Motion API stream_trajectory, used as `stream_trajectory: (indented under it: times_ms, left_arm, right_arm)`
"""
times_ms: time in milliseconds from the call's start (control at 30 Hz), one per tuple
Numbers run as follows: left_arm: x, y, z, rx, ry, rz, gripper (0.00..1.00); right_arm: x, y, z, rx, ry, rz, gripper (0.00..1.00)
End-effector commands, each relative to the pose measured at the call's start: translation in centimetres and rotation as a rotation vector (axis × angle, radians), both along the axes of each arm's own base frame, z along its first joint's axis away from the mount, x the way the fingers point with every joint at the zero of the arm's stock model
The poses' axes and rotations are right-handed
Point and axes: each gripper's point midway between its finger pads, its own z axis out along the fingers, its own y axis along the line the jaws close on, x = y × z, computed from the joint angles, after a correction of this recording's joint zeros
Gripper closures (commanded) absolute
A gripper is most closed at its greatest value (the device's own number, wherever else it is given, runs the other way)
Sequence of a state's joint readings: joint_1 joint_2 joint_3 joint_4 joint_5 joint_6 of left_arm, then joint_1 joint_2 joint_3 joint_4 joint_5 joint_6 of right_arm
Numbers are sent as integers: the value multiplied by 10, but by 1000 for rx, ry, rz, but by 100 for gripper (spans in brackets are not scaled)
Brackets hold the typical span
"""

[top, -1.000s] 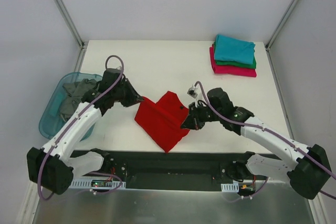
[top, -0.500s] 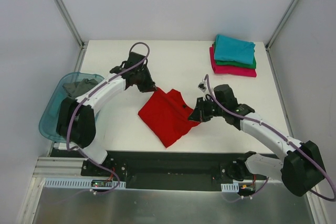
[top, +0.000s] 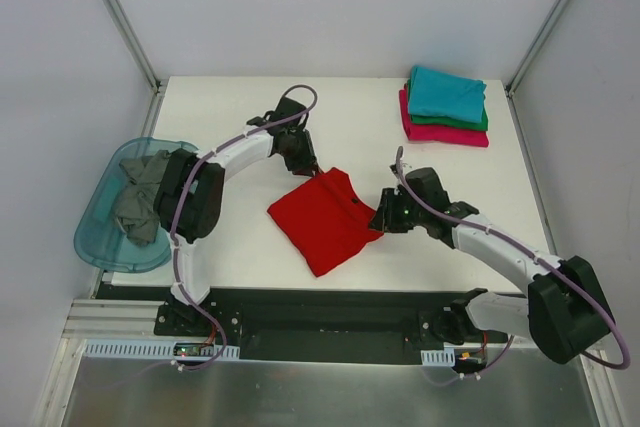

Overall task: Fold and stack the t-shirts
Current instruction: Fold the long partially folded tshirt into a neat square

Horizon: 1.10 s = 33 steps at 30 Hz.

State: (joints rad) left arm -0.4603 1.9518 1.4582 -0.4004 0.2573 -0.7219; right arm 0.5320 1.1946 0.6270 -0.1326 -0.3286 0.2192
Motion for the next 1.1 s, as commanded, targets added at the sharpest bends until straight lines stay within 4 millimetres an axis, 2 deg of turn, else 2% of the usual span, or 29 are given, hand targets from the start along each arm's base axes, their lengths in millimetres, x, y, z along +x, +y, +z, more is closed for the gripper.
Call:
stream_trajectory:
  times_ms: [0, 100, 167, 200, 233, 267, 367, 467, 567, 667, 867, 1067]
  left_arm:
    - [20, -12, 4, -4, -60, -31, 65]
    - [25, -19, 9, -32, -61, -36, 45]
    - [27, -22, 23, -53, -87, -37, 33]
    - [27, -22, 33, -57, -107, -37, 11]
    - [27, -19, 41, -53, -131, -30, 1]
    - [25, -18, 49, -53, -149, -30, 1]
    - [12, -15, 75, -73, -197, -49, 1]
    - [-12, -20, 86, -111, -202, -115, 1]
    - [-33, -33, 81, -138, -169, -194, 1]
    - [-39, -47, 69, -144, -127, -235, 1]
    - [-24, -62, 41, -120, -75, -252, 1]
    - [-1, -65, 3, -49, -34, -226, 1]
  right_arm:
    - [20, -28, -21, -125, -18, -163, 66]
    - [31, -33, -14, -158, -48, -167, 63]
    - [34, -30, -1, -153, -76, -130, 57]
    - [34, -27, 6, -144, -85, -111, 44]
    - [34, -24, 15, -125, -102, -93, 28]
    - [32, -22, 21, -106, -113, -78, 4]
    - [17, -5, 43, 1, -145, 27, 4]
    - [-9, 15, 62, 136, -160, 149, 4]
    - [-30, 37, 72, 233, -161, 240, 4]
    - [-31, 55, 72, 262, -165, 259, 4]
    - [-5, 61, 41, 168, -120, 182, 4]
    - [7, 37, -10, 21, 16, 97, 4]
